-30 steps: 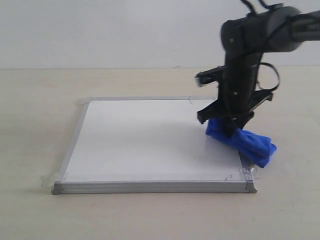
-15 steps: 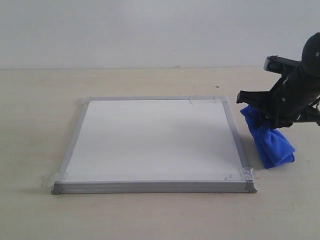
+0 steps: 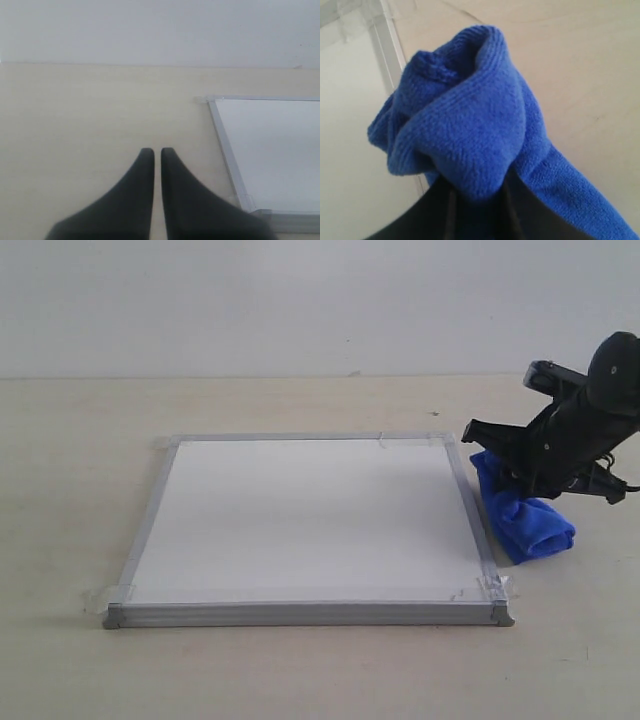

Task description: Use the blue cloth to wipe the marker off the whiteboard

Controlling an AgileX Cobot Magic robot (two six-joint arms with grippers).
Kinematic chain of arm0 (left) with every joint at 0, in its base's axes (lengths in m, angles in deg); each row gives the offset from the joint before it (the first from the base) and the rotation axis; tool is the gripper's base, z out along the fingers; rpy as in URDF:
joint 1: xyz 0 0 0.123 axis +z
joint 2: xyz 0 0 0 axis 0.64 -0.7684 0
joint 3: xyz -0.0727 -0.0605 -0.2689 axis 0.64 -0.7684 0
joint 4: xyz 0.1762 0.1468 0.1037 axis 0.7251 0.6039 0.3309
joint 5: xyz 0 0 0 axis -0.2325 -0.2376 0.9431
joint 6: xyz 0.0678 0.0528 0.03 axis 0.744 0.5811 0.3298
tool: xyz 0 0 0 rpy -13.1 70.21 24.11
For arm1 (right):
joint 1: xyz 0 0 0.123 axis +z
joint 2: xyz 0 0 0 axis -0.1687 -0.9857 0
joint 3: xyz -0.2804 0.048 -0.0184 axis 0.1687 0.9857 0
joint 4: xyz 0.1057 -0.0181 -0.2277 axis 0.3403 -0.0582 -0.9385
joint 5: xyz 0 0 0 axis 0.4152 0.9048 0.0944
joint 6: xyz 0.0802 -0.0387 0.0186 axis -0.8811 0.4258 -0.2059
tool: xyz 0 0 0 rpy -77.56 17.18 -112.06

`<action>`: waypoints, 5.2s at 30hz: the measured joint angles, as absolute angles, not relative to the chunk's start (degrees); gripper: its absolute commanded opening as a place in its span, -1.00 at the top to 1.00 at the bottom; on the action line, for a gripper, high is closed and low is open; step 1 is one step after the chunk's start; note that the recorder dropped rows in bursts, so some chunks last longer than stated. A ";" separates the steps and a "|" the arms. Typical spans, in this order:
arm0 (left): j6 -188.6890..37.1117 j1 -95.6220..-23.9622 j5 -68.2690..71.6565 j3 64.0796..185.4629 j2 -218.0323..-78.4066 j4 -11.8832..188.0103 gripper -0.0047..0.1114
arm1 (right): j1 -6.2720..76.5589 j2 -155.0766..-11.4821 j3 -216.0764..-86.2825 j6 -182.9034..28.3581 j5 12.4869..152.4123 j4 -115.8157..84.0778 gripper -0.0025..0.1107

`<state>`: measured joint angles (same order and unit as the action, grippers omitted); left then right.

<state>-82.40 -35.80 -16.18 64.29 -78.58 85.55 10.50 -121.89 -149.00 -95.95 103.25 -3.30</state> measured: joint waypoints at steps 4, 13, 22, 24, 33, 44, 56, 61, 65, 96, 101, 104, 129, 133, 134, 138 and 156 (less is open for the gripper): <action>-82.40 -35.80 -16.18 64.29 -78.58 85.55 0.84 | 10.50 -123.21 -149.00 -94.24 102.30 -3.19 0.51; -82.40 -35.80 -16.18 64.29 -78.58 85.55 0.84 | 10.50 -123.44 -149.26 -91.27 101.56 -2.97 -0.60; -82.40 -35.80 -16.18 64.29 -78.58 85.55 0.84 | 10.40 -118.49 -155.21 -82.77 110.20 -2.97 -0.26; -82.40 -35.80 -16.18 64.29 -78.58 85.55 0.84 | 10.40 -116.35 -156.49 -79.76 112.33 -3.54 -0.02; -82.40 -35.80 -16.18 64.29 -78.58 85.55 0.84 | 10.40 -114.75 -157.50 -71.20 122.52 -11.09 -0.13; -82.40 -35.80 -16.18 64.29 -78.58 85.55 0.84 | 10.40 -117.90 -157.50 -65.87 126.05 -12.90 0.83; -82.40 -35.80 -16.18 64.29 -78.58 85.55 0.84 | 10.40 -120.17 -157.50 -68.21 128.54 -21.56 0.91; -82.40 -35.80 -16.18 64.29 -78.58 85.55 0.84 | 10.40 -123.39 -157.50 -73.13 128.02 -27.49 0.91; -82.40 -35.80 -16.18 64.29 -78.58 85.55 0.84 | 10.40 -124.74 -157.50 -76.63 128.02 -31.62 0.91; -82.40 -35.80 -16.18 64.29 -78.58 85.55 0.84 | 10.40 -126.87 -157.57 -69.03 131.55 -21.15 0.96; -82.40 -35.80 -16.18 64.29 -78.58 85.55 0.84 | 10.40 -126.03 -157.57 -69.03 133.50 -20.32 0.96; -82.40 -35.80 -16.18 64.29 -78.58 85.55 0.84 | 10.40 -123.00 -157.57 -69.03 134.49 -19.89 0.96; -82.40 -35.80 -16.18 64.29 -78.58 85.55 0.84 | 10.40 -56.34 -126.58 -59.61 127.70 2.87 0.96; -82.40 -35.80 -16.18 64.29 -78.58 85.55 0.84 | 10.78 -50.78 -125.58 -59.57 124.27 2.96 0.96; -82.40 -35.80 -16.18 64.29 -78.58 85.55 0.84 | 10.78 -49.06 -124.94 -59.57 122.44 2.97 0.96; -82.40 -35.80 -16.18 64.29 -78.58 85.55 0.84 | 10.88 -37.44 -113.56 -59.57 108.11 2.97 0.96; -82.40 -35.80 -16.18 64.29 -78.58 85.55 0.84 | 10.88 -14.29 -86.55 -57.91 90.72 2.75 0.96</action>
